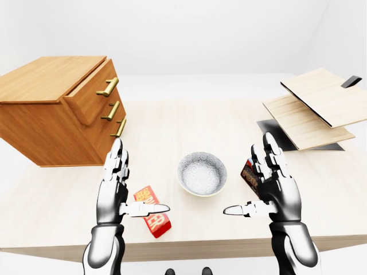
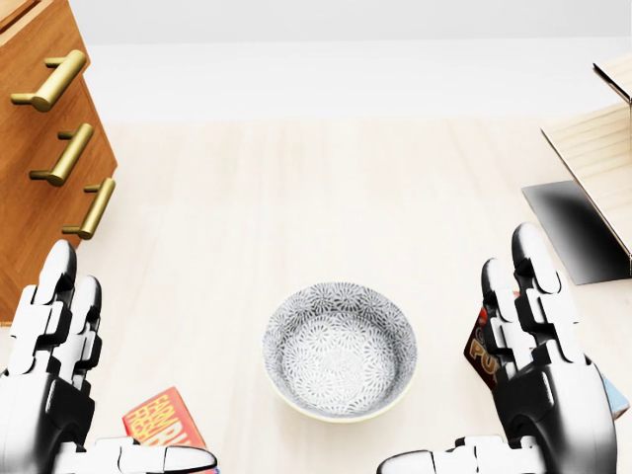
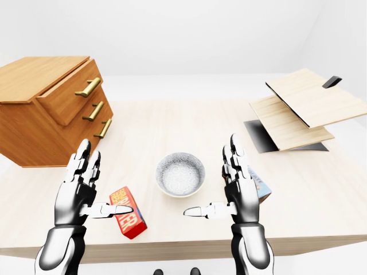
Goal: Close the top drawer of the cabinet and put the bowl on top of it.
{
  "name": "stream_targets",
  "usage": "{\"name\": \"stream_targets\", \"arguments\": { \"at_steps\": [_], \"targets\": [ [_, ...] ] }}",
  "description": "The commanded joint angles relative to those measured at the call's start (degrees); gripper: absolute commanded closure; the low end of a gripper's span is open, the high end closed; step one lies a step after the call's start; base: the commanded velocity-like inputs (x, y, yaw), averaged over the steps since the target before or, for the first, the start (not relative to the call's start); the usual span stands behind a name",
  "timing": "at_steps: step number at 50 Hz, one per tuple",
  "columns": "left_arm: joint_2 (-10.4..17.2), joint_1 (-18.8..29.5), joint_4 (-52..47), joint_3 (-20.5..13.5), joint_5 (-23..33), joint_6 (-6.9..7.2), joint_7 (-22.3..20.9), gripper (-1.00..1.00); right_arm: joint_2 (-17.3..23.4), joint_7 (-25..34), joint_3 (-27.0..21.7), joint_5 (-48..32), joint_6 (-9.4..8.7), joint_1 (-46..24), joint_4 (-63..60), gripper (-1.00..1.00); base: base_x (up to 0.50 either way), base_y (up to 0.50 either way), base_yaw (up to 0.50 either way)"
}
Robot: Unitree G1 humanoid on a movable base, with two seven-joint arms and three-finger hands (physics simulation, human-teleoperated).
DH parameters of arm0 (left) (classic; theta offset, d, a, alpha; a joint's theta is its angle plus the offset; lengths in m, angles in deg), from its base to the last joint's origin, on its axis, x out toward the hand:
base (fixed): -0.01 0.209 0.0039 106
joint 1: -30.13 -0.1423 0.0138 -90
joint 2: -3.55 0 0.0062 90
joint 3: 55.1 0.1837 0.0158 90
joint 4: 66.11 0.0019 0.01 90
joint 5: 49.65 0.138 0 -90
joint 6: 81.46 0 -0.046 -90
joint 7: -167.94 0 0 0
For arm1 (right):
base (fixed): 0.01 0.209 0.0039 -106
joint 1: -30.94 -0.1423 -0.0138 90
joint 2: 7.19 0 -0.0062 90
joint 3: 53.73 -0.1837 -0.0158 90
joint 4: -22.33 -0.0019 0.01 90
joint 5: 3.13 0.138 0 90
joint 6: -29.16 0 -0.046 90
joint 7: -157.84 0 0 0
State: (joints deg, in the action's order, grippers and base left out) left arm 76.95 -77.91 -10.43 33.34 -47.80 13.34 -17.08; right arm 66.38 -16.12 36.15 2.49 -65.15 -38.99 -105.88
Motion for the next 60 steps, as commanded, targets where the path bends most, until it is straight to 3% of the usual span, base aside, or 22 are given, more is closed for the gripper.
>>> {"name": "stream_targets", "arguments": {
  "at_steps": [1,31,38,39,44,60],
  "targets": [
    [-0.01,0.02,0.26,0.03,0.12,-0.19,0.03,-1.0,0.03,-0.01,-0.01,-0.03,-0.09,0.07,-0.05,-1.0,0.0,0.17,0.0],
    [0.3,1.79,3.41,0.24,0.64,-0.25,0.18,-1.0,0.01,0.29,0.04,0.39,0.39,0.12,0.5,-1.0,0.0,0.16,0.0],
    [0.77,5.03,6.85,-0.33,0.51,0.2,-0.28,-1.0,0.08,-0.07,0.63,-0.08,0.84,0.05,1.15,-1.0,0.0,0.0,0.0],
    [1.19,7.43,9.77,-0.64,1.03,0.2,-0.23,-1.0,0.17,-0.12,0.98,-0.45,0.73,0.12,1.26,-1.0,0.0,0.0,0.0],
    [1.72,11.81,15.33,-1.29,2.29,0.2,0.35,-1.0,0.42,-0.5,2.02,-1.41,2.32,0.78,1.44,-1.0,0.0,0.0,0.0],
    [3.44,22.58,19.9,-2.53,4.05,0.2,1.38,-1.0,0.57,0.21,1.25,0.27,1.63,1.08,0.03,-1.0,0.0,0.0,0.0]
  ]
}}
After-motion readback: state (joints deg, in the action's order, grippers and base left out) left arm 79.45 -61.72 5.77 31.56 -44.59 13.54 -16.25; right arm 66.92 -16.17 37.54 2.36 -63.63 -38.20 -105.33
